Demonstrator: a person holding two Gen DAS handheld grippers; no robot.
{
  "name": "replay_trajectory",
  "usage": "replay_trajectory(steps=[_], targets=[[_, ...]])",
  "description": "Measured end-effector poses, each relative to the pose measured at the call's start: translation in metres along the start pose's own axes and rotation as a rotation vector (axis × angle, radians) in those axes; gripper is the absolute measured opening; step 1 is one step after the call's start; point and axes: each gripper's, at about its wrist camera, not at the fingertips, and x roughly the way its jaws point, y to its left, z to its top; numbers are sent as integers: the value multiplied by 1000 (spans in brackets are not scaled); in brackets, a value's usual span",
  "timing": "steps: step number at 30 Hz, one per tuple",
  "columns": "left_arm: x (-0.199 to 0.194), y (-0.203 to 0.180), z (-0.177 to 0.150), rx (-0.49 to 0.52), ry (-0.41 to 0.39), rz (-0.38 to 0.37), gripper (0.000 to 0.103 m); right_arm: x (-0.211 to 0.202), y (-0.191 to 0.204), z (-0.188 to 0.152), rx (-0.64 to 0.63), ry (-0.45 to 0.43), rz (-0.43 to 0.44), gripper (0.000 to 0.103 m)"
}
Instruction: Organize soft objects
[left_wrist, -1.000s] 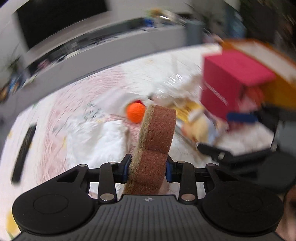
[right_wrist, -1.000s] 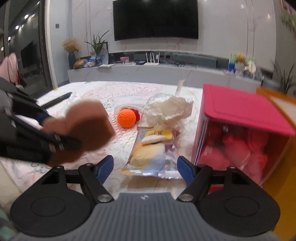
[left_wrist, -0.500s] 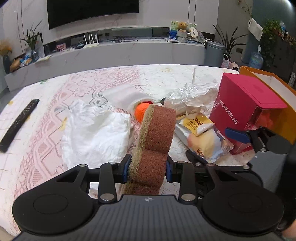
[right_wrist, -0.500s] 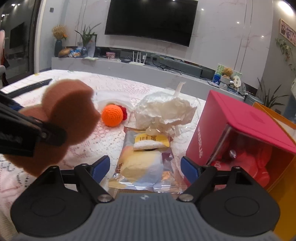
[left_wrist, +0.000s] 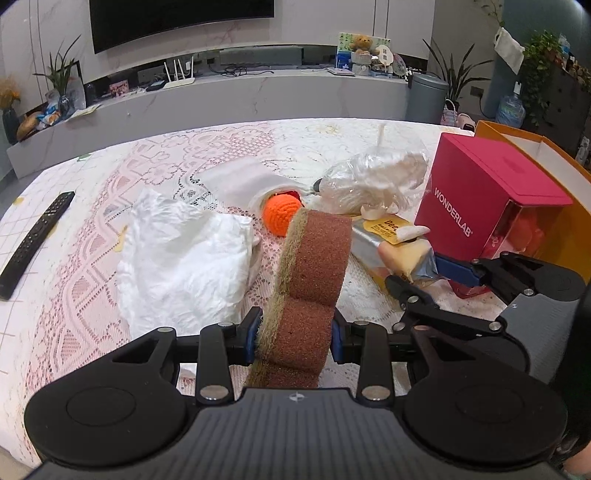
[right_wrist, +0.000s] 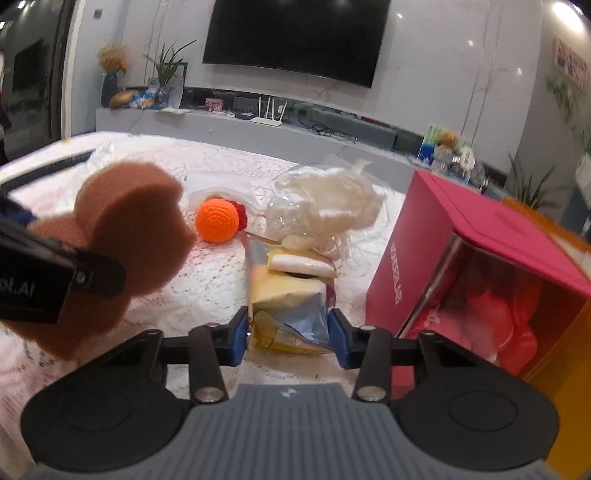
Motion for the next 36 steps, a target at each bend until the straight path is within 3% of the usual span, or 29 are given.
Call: replay_trajectory(steps=[5, 13, 22, 36], targets=[[-9, -2, 3, -8, 2, 23, 41, -15, -6, 3, 22, -20, 18, 37], [-19, -4, -6, -118, 41, 40, 41, -55, -20, 8, 93, -18, 105, 36], [-43, -11, -13, -192, 19, 51, 41, -109, -32, 9, 149, -71, 154, 34], [-109, -51, -17, -194, -81, 13, 41, -196, -65, -18, 208, -161, 102, 33]])
